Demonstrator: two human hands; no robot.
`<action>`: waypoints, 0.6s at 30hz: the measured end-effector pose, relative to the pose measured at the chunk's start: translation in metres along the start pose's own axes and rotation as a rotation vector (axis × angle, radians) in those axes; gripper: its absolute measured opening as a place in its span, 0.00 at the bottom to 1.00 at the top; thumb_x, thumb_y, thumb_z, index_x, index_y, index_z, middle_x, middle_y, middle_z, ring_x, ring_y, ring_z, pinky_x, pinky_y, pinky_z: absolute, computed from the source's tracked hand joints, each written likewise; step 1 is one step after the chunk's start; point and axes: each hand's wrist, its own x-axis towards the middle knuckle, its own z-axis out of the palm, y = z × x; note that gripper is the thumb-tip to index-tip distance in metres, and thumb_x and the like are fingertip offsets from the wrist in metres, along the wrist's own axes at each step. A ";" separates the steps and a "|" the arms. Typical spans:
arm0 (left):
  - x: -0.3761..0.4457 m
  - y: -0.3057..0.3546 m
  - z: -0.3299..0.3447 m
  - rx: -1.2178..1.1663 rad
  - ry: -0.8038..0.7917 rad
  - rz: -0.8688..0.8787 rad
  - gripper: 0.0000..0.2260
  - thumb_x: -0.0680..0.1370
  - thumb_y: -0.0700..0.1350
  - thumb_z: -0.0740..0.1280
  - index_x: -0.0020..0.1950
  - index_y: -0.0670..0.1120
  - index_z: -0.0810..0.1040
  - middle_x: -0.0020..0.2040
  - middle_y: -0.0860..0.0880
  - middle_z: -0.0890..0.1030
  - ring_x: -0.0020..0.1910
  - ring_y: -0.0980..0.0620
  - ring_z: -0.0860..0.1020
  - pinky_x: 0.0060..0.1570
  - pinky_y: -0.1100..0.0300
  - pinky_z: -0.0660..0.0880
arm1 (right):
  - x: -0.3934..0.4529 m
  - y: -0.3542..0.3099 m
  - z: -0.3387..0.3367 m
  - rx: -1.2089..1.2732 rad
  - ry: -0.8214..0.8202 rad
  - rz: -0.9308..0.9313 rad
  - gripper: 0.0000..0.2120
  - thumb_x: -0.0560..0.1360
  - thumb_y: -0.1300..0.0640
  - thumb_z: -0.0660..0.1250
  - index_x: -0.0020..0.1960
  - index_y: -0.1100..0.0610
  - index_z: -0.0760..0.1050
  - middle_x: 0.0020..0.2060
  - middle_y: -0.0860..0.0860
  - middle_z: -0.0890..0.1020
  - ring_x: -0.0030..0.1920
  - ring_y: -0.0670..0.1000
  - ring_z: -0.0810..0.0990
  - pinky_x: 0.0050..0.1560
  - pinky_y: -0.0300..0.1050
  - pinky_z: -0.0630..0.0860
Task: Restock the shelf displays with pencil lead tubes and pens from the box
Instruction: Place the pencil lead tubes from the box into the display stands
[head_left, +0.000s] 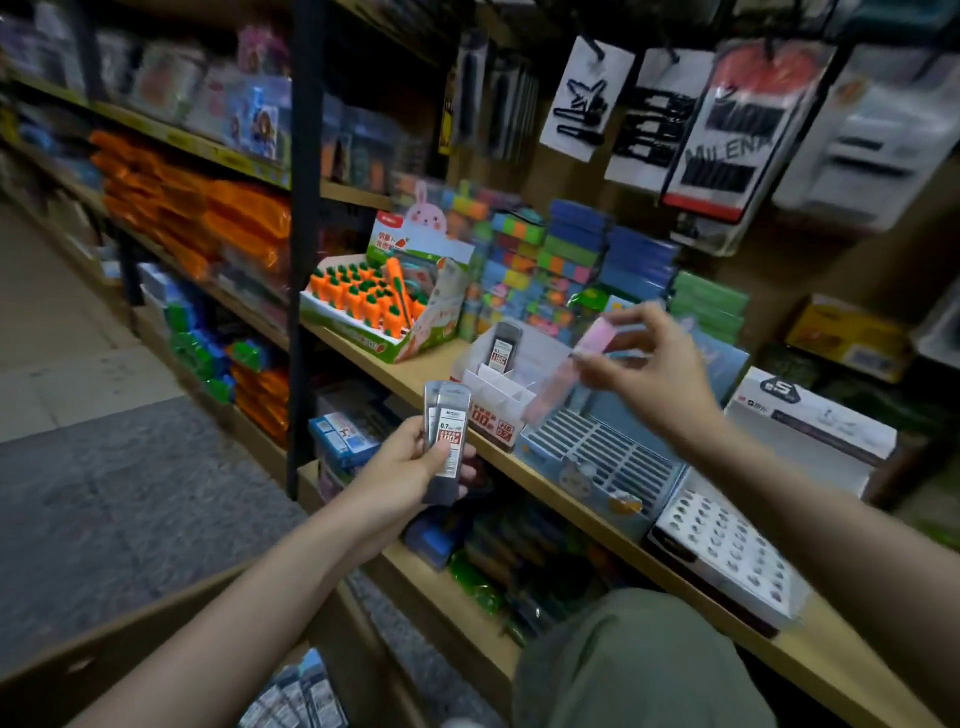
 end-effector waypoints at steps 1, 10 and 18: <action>0.002 0.000 0.001 0.002 -0.015 -0.003 0.07 0.83 0.40 0.58 0.57 0.49 0.74 0.44 0.50 0.85 0.42 0.53 0.83 0.40 0.57 0.80 | 0.010 0.002 -0.013 -0.076 0.053 -0.019 0.15 0.71 0.60 0.76 0.50 0.49 0.73 0.43 0.54 0.82 0.37 0.50 0.85 0.39 0.46 0.82; 0.008 -0.010 0.016 -0.021 -0.141 -0.085 0.09 0.82 0.42 0.60 0.59 0.52 0.75 0.50 0.51 0.84 0.50 0.53 0.83 0.44 0.54 0.80 | 0.024 0.062 -0.018 -0.490 0.114 -0.026 0.13 0.75 0.65 0.70 0.54 0.52 0.72 0.44 0.51 0.80 0.43 0.49 0.81 0.43 0.42 0.74; 0.010 -0.018 0.021 -0.075 -0.122 -0.140 0.11 0.82 0.40 0.60 0.62 0.52 0.74 0.53 0.46 0.82 0.52 0.49 0.81 0.44 0.52 0.80 | 0.027 0.070 -0.006 -0.529 0.138 -0.030 0.13 0.75 0.68 0.66 0.54 0.53 0.73 0.50 0.53 0.79 0.49 0.54 0.81 0.51 0.57 0.79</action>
